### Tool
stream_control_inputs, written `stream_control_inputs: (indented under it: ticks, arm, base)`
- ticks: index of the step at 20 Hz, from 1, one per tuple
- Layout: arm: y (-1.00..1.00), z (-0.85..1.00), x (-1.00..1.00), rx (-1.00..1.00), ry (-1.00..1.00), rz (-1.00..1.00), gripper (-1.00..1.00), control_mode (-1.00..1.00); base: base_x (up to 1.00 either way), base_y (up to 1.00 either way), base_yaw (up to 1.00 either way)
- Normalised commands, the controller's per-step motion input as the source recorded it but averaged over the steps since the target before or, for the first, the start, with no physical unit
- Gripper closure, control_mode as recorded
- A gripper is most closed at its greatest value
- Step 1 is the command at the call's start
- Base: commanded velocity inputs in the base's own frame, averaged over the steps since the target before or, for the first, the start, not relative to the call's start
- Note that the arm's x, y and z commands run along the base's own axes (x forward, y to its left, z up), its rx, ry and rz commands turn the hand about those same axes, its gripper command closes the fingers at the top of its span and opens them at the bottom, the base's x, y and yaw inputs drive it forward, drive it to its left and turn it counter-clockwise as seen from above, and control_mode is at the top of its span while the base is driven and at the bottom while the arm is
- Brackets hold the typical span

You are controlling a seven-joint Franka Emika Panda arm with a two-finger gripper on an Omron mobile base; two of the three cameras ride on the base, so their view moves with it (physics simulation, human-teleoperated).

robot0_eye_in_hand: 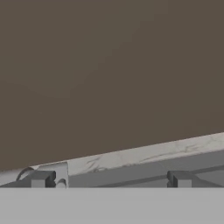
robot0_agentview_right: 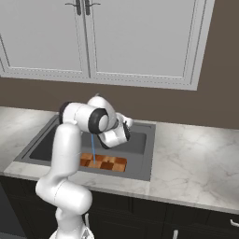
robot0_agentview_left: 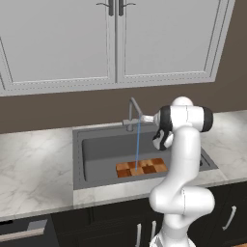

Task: Turn on the sink faucet with hot water and rinse the cutting board for ten seconds, then turn off the faucet. Push the cutting board to reach the water if necessary.

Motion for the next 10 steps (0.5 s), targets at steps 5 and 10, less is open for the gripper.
stream_control_inputs:
  ticks: [5, 10]
  arm:
    - [-0.69, 0.00, 0.00, 0.02, 0.00, 0.03, -1.00, -1.00]
    - [-0.26, 0.00, 0.00, 0.00, 0.00, 0.00, -1.00, -1.00]
  base:
    - [0.00, 0.00, 0.00]
    - [0.00, 0.00, 0.00]
